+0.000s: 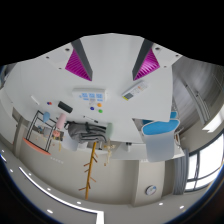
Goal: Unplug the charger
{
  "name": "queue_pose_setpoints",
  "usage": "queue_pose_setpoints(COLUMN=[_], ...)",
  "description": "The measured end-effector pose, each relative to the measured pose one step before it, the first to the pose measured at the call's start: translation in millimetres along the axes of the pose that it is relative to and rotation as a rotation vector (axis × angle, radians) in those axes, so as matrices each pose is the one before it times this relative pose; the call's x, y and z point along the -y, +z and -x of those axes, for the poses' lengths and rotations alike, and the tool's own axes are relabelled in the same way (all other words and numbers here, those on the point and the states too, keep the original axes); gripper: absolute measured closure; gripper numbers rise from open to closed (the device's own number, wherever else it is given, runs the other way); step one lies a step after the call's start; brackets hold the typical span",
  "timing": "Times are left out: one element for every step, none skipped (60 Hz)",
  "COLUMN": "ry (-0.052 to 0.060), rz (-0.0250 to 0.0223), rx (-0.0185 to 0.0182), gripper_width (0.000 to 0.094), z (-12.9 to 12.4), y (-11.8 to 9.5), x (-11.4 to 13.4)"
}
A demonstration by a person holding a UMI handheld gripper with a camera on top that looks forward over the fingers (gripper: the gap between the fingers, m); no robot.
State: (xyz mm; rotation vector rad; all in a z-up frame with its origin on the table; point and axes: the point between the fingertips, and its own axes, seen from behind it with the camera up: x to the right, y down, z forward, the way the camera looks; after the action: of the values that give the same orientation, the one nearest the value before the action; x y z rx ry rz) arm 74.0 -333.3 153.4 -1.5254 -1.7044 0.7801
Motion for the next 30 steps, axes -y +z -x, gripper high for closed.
queue_pose_setpoints(ry=[0.0021,0.0029,0.0035,0.0038,0.0038,0.0039,0.0038,0.0041,0.0037,0.0029,0.0022,0.0016,0.0007,0.0016,0.0014,0.0023,0.0028,0.0025,0.0015,0.0003,-0.0008,-0.0013,-0.0013,-0.0007,-0.0001,-0.0006,-0.0009,-0.0008,-0.0013,-0.0008], rz=[-0.00015,-0.00126,-0.00199,-0.00168,-0.00113,0.00109,0.00075,0.00202,0.00100,0.00051,-0.00025,-0.00049,-0.00095,0.00024,-0.00388,-0.00333,-0.00417,-0.00399,-0.00354,-0.00256,-0.00178,-0.00151,-0.00188,-0.00305,-0.00377,-0.00487,-0.00572,-0.00175,-0.00571,-0.00568], rx=[-0.00737,-0.00694,-0.00731,-0.00725,-0.00757,-0.00759,-0.00596,-0.00391,-0.00476,-0.00259,-0.00144,-0.00125,-0.00103,-0.00307,-0.00060,-0.00093,-0.00148,-0.00189,-0.00164,-0.00141,-0.00157,-0.00204,-0.00235,-0.00213,-0.00121,-0.00002,0.00027,-0.00010,0.00004,0.00034], gripper_width=[0.0082,0.0079,0.0080,0.0081,0.0082,0.0082,0.0083,0.0082,0.0083,0.0081,0.0082,0.0081,0.0082,0.0081,0.0082,0.0080,0.0081,0.0082,0.0081,0.0082,0.0080,0.0082,0.0080,0.0080,0.0080,0.0083,0.0081,0.0082,0.0083,0.0082], z=[-2.66,-2.81,-3.39,-3.69,-4.57,-3.29,-5.54,-4.20,-2.68,-3.02,-2.83,-2.95,-3.11,-1.60,-2.56,-2.66,-2.96,-2.98,-2.80,-2.51,-2.65,-2.94,-2.95,-2.70,-2.13,-1.83,-1.92,-1.30,-1.87,-1.83], y=[0.27,0.59,1.30,2.07,2.86,0.08,4.95,5.11,4.07,3.99,3.67,3.42,3.37,1.17,0.67,2.07,2.25,2.34,2.74,3.02,3.49,3.10,3.34,3.58,3.66,3.78,3.98,0.02,4.00,4.63], x=[0.03,0.20,0.27,-0.05,-0.55,-0.37,-1.28,-1.25,-0.74,-0.66,-0.56,-0.69,-1.30,1.41,-1.39,-0.46,-0.23,-0.34,-0.34,-0.56,-0.72,-0.43,-0.37,0.09,0.25,0.40,0.69,3.33,1.15,1.24])
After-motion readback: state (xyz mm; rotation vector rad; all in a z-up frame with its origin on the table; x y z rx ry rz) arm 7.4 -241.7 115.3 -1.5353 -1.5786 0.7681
